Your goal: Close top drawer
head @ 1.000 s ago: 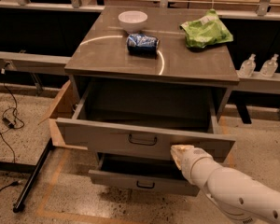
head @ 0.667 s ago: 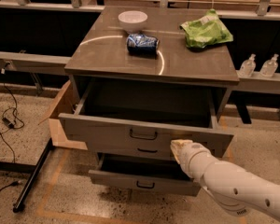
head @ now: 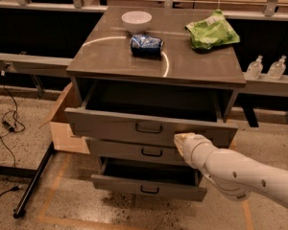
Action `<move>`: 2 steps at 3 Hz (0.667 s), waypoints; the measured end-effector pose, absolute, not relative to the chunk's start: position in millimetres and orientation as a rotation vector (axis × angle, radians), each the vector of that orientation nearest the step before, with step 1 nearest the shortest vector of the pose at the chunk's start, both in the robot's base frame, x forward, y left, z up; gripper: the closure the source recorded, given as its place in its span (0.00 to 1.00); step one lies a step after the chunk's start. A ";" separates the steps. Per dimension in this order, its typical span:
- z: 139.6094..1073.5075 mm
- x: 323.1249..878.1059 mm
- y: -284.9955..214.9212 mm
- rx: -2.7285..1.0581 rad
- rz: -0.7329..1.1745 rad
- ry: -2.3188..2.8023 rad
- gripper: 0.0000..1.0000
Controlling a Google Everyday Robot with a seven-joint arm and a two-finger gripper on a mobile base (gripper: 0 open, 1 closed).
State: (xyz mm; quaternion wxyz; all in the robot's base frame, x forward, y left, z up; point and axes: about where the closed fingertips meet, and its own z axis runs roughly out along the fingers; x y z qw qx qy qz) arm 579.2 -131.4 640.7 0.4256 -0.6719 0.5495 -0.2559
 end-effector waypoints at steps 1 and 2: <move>644.9 596.6 -138.1 -1.699 -0.651 1.360 1.00; 648.5 610.1 -144.9 -1.720 -0.661 1.349 1.00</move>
Offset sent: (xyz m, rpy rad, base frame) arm 0.0459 -0.0240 0.0113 -0.0607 -0.0026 0.0282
